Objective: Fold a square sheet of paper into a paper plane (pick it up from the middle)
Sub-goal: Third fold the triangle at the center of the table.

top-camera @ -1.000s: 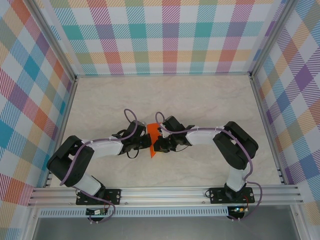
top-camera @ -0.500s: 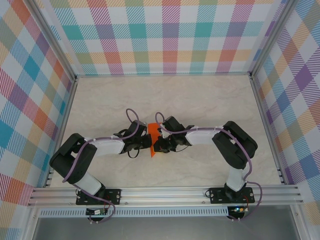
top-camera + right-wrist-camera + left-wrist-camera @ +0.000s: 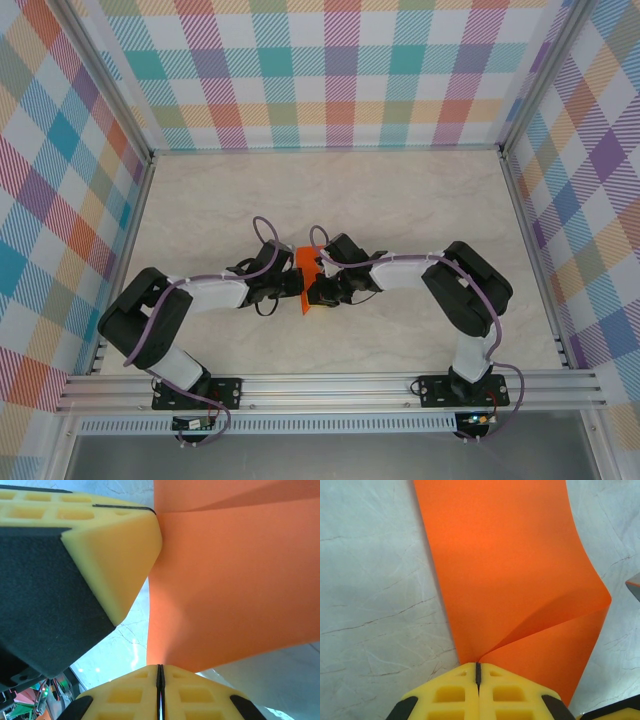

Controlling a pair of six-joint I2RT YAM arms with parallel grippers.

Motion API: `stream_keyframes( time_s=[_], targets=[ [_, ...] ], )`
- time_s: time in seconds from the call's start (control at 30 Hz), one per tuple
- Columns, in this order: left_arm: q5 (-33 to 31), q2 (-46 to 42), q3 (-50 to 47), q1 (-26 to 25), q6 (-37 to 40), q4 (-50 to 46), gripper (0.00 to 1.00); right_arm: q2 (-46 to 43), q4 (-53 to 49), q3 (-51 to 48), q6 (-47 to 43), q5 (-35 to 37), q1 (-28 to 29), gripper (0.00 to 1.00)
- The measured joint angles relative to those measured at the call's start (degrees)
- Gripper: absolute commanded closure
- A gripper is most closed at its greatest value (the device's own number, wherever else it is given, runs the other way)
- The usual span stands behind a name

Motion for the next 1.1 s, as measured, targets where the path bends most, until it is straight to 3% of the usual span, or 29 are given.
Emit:
stream_keyframes(
  time_s=[1.1],
  targets=[
    [-0.3, 2.0, 1.4, 0.0, 1.5, 0.0, 1.0, 0.9, 0.2, 0.0, 0.0, 0.0, 0.0, 0.9]
  ],
)
